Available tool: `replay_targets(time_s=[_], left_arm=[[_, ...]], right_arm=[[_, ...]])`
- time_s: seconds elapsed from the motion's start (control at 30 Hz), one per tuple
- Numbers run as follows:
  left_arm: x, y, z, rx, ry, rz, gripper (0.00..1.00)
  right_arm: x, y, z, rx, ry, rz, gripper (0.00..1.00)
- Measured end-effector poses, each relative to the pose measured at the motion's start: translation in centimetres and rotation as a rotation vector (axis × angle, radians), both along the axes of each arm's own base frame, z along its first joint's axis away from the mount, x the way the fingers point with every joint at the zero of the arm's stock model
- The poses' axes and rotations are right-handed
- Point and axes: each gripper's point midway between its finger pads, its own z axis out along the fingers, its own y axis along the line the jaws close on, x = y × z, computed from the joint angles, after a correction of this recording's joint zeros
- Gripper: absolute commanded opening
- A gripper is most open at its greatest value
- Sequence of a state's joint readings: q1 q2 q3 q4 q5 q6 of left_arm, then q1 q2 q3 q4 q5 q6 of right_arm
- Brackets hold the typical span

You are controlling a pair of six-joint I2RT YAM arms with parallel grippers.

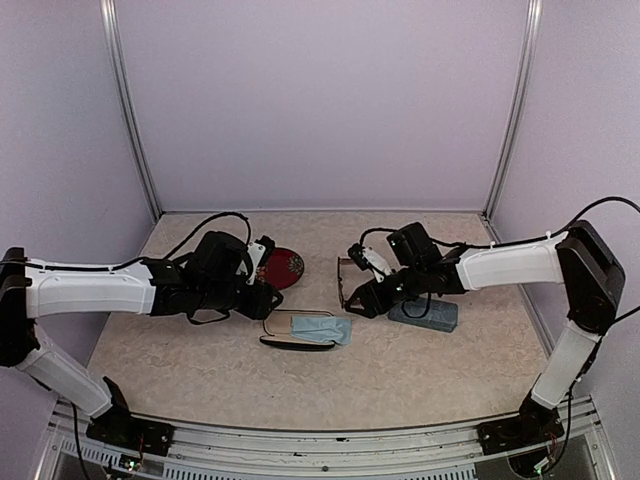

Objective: Organize the sunglasses
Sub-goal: Pick up the folded cleaning cloth from the sunglasses case.

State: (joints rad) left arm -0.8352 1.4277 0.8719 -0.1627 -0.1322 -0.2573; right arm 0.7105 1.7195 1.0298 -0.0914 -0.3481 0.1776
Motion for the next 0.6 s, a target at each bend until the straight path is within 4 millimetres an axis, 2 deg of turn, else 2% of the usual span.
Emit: replay_targets(time_s=[0.17, 0.27, 0.47, 0.6], left_arm=[[-0.8, -1.9, -1.4, -0.01, 0.024, -0.057, 0.55], [-1.2, -2.8, -2.8, -0.014, 0.06, -0.083, 0.55], [-1.4, -3.8, -5.3, -0.036, 0.133, -0.112, 0.55], [-1.2, -3.9, -7.0, -0.045, 0.186, -0.114, 0.54]], right_arm=[[-0.5, 0.1, -3.3, -0.021, 0.07, 0.024, 0.56], [-0.8, 0.2, -4.4, -0.009, 0.104, 0.042, 0.55], [-0.5, 0.1, -5.0, 0.044, 0.14, 0.061, 0.52], [-0.5, 0.2, -4.9, 0.079, 0.15, 0.079, 0.5]])
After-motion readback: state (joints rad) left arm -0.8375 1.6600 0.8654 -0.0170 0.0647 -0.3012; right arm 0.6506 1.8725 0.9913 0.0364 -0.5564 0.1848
